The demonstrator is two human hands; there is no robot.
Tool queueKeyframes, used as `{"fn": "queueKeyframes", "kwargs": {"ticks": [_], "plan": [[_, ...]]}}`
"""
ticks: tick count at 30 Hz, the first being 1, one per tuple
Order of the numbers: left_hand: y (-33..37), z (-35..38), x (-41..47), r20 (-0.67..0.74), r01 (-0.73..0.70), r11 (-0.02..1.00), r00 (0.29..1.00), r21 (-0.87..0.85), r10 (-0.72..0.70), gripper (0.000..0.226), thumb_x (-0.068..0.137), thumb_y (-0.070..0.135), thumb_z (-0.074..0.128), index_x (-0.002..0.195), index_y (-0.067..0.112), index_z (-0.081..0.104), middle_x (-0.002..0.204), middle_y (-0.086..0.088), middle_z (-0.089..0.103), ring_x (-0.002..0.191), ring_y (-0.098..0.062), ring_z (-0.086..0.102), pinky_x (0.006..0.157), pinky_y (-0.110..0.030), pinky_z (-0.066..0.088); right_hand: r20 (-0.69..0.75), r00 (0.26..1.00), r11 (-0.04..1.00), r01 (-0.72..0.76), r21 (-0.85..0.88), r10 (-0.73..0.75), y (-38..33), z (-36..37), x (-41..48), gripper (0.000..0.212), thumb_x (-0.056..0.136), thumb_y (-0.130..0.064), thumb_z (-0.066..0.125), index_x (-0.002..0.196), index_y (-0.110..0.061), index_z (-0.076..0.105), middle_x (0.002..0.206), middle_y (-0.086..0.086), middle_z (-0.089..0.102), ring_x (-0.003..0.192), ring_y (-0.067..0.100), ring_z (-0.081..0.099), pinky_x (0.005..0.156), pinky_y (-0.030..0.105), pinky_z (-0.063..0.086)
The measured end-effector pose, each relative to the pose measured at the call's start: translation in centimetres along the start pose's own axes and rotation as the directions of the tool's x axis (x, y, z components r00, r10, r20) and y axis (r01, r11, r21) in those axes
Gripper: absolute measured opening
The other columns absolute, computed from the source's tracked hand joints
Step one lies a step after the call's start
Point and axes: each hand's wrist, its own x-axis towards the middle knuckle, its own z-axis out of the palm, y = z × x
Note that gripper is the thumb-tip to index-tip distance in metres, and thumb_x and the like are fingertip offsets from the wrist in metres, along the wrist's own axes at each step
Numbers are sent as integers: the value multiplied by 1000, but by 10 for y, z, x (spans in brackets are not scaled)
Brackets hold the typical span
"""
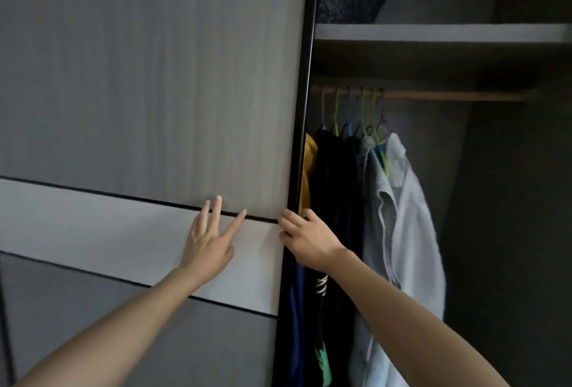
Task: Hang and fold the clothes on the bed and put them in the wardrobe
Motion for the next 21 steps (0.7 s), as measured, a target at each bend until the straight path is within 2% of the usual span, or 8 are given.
{"fn": "queueKeyframes", "kwargs": {"ticks": [3,8,10,11,12,14,17,21], "plan": [[39,-10,8,-94,-101,994,990,47,105,88,50,8,85,132,16,54,140,-34,36,124,-55,38,90,-60,42,-35,997,998,-70,4,70,19,10,-46,22,47,-34,81,65,-23,73,95,-4,71,100,14,66,70,23,51],[71,-18,20,-95,-47,999,994,10,47,107,56,26,89,142,15,25,150,-29,16,138,-50,14,106,-61,22,9,990,990,-139,33,139,54,14,-123,25,43,-27,83,65,-21,73,92,-1,70,97,17,66,69,24,52],[76,-21,24,-103,-49,998,993,27,52,116,46,28,93,141,13,26,149,-30,18,136,-52,16,103,-64,23,43,973,972,-230,42,228,65,15,-152,30,51,-25,81,80,-19,73,97,4,68,101,20,63,75,30,53],[79,-23,27,-109,-60,998,992,28,63,120,39,28,95,140,12,31,148,-32,22,134,-54,19,101,-66,25,77,962,962,-267,49,263,69,19,-165,37,64,-22,76,100,-17,69,111,10,63,113,25,56,86,36,50],[84,-22,30,-107,-71,997,992,31,73,124,33,29,96,138,12,33,146,-32,25,133,-56,20,99,-68,26,156,943,951,-304,52,293,72,24,-179,48,78,-19,66,124,-17,55,130,17,50,127,30,42,99,43,41],[94,-22,34,-72,-81,996,994,38,84,128,27,37,96,137,13,35,146,-30,27,131,-57,22,96,-71,25,297,881,918,-395,38,367,73,31,-197,66,91,-17,48,148,-23,16,153,21,11,142,36,8,113,50,16],[127,-18,38,-70,-173,984,982,36,175,125,17,45,93,130,14,51,142,-27,37,124,-61,32,86,-77,29,361,790,842,-539,22,496,69,40,-213,75,92,-19,42,149,-30,-6,153,20,-19,140,43,-16,115,53,3],[187,-20,39,-66,-216,976,975,-24,214,123,22,50,91,133,19,47,146,-21,30,126,-58,32,87,-76,29,446,637,710,-704,7,628,71,48,-245,78,90,-14,38,148,-26,-12,151,22,-26,138,44,-22,115,50,3]]}}
